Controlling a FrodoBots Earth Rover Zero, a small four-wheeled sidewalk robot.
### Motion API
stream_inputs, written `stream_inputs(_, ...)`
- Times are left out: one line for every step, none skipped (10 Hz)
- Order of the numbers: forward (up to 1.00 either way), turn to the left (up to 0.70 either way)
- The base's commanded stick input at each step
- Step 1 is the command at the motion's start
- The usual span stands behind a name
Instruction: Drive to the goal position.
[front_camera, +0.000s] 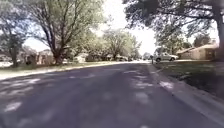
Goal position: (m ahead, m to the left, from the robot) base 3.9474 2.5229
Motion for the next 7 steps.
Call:
stream_inputs(0.50, 0.00)
stream_inputs(0.50, 0.00)
stream_inputs(0.50, 0.00)
stream_inputs(0.50, 0.00)
stream_inputs(0.50, 0.00)
stream_inputs(0.50, 0.00)
stream_inputs(0.50, 0.00)
